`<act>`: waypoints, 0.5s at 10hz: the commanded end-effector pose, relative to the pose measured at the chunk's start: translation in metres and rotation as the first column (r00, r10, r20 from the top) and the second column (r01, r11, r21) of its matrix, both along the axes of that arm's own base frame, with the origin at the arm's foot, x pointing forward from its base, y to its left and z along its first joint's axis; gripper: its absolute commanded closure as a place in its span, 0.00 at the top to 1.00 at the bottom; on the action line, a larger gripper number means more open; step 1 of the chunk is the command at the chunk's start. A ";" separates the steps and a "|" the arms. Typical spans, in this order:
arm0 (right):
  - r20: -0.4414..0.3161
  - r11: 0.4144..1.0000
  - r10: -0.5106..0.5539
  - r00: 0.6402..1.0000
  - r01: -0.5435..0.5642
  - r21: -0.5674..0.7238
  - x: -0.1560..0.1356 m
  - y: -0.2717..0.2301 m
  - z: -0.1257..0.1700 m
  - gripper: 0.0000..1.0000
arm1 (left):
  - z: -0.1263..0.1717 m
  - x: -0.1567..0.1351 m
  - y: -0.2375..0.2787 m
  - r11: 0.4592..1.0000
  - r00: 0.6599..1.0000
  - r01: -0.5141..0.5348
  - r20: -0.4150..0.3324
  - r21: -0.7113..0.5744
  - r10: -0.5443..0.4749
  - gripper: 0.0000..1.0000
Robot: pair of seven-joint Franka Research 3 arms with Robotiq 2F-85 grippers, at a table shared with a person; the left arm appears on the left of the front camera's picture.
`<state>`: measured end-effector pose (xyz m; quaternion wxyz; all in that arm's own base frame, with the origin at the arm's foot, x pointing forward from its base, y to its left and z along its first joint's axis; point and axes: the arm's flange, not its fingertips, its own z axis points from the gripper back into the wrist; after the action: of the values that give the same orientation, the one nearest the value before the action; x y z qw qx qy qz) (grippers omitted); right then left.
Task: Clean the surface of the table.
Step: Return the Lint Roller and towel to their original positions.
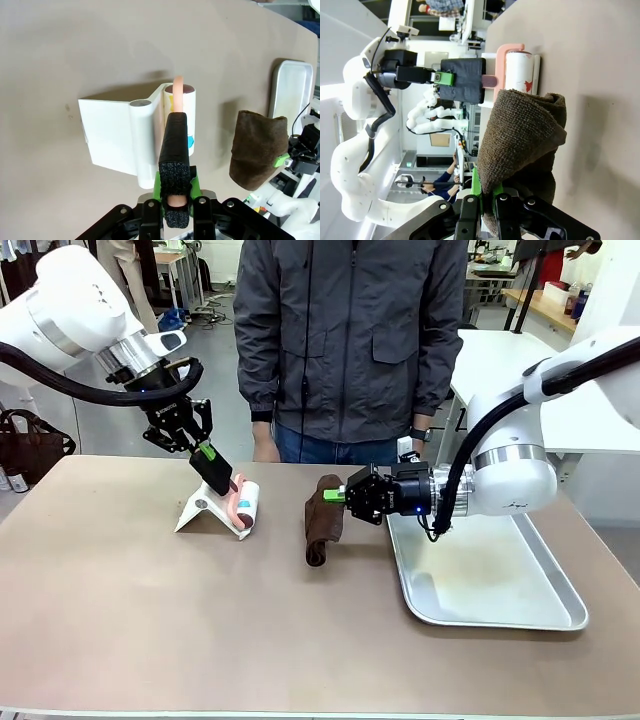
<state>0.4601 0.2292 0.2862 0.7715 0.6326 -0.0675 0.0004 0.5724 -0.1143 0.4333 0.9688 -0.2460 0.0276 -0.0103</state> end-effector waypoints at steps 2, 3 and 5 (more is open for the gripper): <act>0.005 1.000 0.020 1.000 -0.020 0.002 0.000 0.001 0.001 0.09 | -0.013 0.005 0.014 0.999 0.999 0.033 -0.023 0.034 -0.033 0.22; 0.004 1.000 0.018 1.000 -0.018 0.001 0.001 0.000 0.001 0.09 | -0.014 0.005 0.014 0.999 0.999 0.030 -0.025 0.033 -0.030 0.22; 0.007 1.000 0.011 1.000 -0.011 -0.014 0.002 -0.001 -0.001 0.09 | -0.015 0.006 0.016 0.999 0.999 0.025 -0.022 0.028 -0.024 0.22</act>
<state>0.4603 0.2285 0.2855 0.7720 0.6321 -0.0676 -0.0003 0.5767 -0.1117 0.4309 0.9676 -0.2498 0.0340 -0.0139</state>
